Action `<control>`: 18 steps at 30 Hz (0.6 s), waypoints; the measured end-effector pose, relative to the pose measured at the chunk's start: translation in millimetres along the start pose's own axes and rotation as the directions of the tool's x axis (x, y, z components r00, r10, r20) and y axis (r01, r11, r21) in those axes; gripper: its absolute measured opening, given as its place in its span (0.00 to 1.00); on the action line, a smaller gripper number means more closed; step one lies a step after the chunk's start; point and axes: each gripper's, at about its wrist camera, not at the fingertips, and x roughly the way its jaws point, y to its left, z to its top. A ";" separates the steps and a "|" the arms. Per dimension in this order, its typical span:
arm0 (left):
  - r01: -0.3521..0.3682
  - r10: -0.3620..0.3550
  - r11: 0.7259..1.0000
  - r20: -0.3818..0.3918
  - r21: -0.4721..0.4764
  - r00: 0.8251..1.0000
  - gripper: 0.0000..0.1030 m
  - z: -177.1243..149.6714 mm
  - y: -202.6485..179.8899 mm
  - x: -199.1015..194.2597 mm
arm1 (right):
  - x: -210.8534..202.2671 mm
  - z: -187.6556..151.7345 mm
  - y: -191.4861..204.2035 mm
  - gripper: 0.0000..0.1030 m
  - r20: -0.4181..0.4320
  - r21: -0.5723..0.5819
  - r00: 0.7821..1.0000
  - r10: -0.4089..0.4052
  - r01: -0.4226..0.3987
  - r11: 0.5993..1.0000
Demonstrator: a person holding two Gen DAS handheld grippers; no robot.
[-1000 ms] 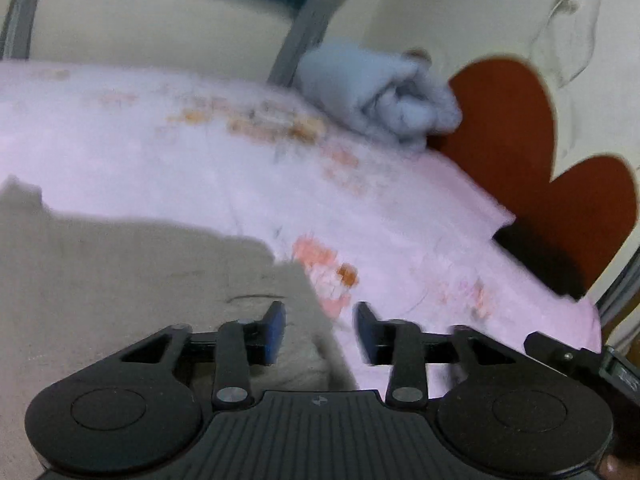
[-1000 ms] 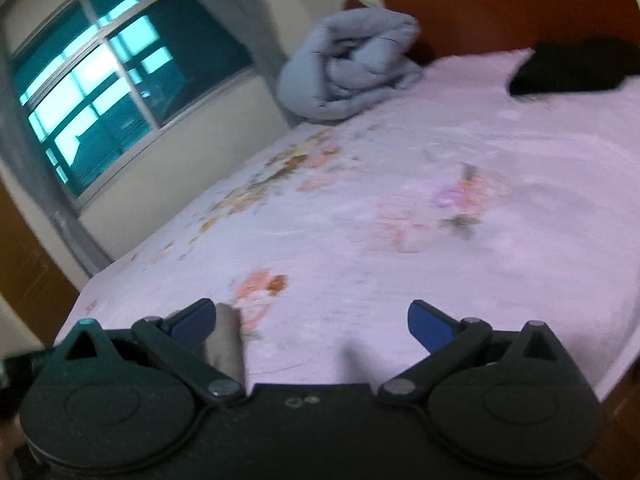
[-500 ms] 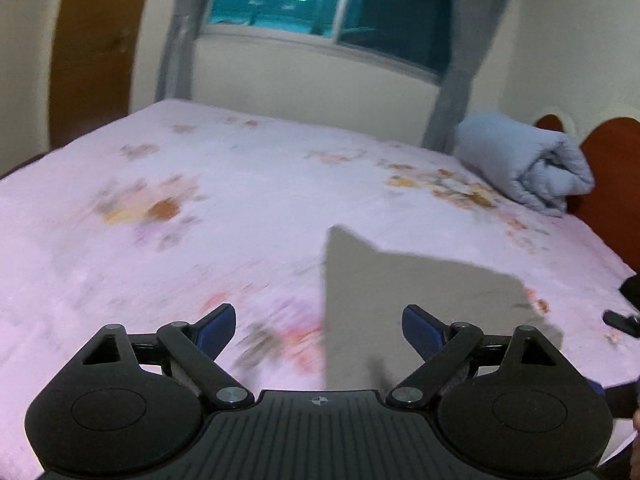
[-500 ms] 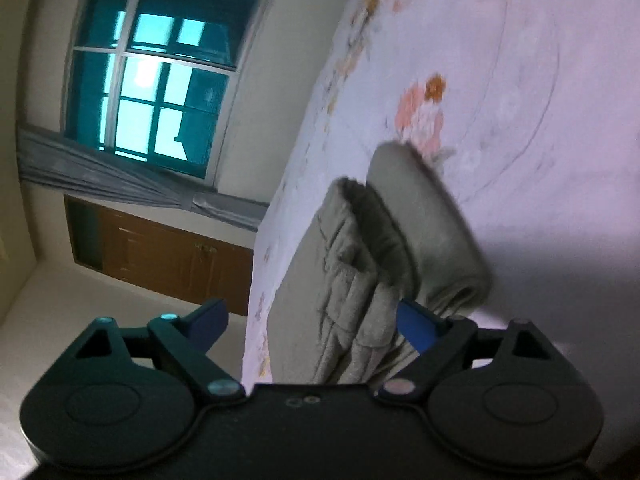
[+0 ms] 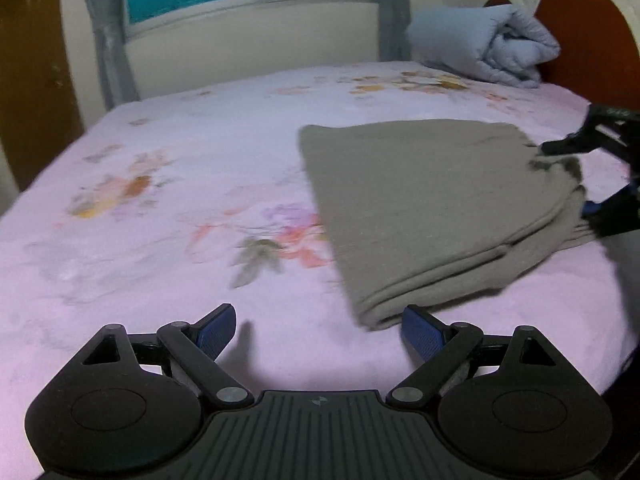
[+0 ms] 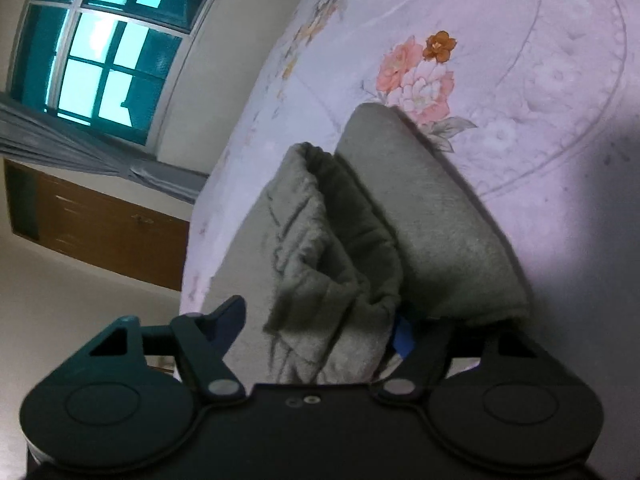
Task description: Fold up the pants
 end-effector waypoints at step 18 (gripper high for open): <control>-0.036 0.036 0.999 -0.028 -0.016 0.999 0.94 -2.7 -2.1 15.7 | -23.1 15.5 -51.3 0.27 0.054 0.087 0.998 0.027 -0.032 0.996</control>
